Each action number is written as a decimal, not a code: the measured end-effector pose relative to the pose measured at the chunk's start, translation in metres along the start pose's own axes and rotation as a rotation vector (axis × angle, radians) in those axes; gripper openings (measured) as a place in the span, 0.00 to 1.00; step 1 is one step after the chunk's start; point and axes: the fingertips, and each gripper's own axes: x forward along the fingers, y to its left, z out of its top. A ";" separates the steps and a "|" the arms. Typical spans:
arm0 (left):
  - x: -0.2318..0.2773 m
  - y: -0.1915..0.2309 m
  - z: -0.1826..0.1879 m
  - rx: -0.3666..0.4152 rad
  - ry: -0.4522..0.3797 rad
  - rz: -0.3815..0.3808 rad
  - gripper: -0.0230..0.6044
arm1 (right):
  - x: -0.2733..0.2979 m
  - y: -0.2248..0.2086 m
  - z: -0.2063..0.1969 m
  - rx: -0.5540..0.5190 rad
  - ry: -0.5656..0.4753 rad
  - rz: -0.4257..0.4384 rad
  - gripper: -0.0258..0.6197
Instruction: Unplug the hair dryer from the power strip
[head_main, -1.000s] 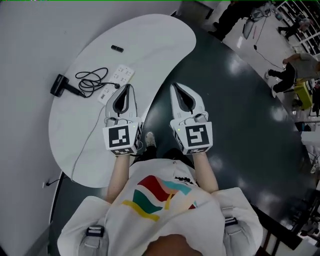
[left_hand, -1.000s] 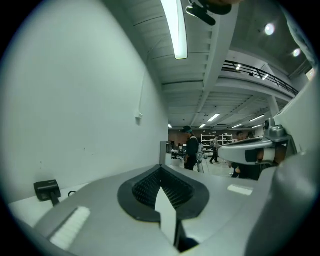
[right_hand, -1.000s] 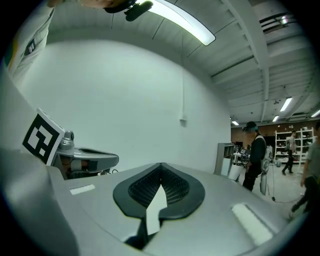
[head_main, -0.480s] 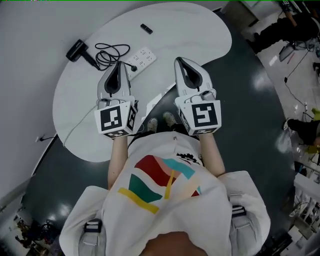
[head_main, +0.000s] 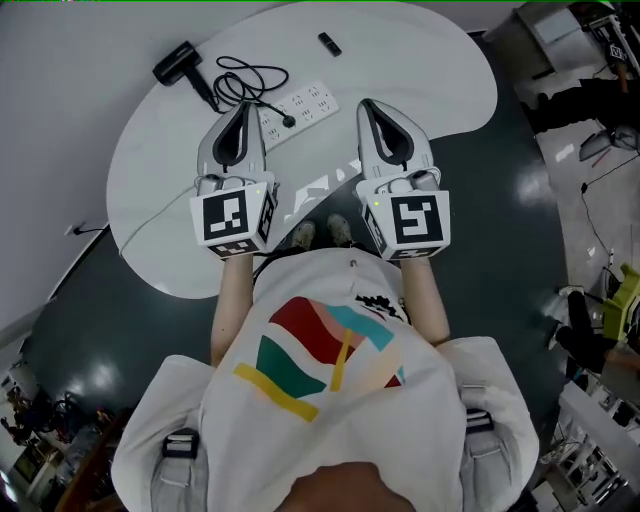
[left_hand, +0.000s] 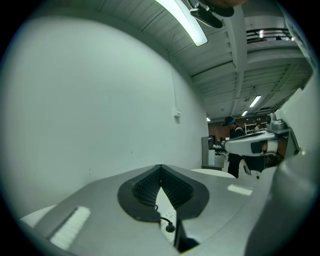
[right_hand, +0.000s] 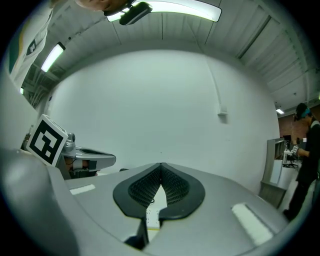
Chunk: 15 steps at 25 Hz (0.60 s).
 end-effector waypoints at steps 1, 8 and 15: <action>0.002 0.000 -0.005 0.007 0.022 -0.003 0.04 | 0.001 0.001 -0.002 0.001 0.005 0.005 0.06; 0.021 0.005 -0.043 0.101 0.193 -0.095 0.12 | 0.007 0.001 -0.011 0.015 0.032 0.032 0.06; 0.034 0.004 -0.141 0.253 0.502 -0.328 0.31 | 0.018 0.019 -0.027 0.027 0.081 0.091 0.06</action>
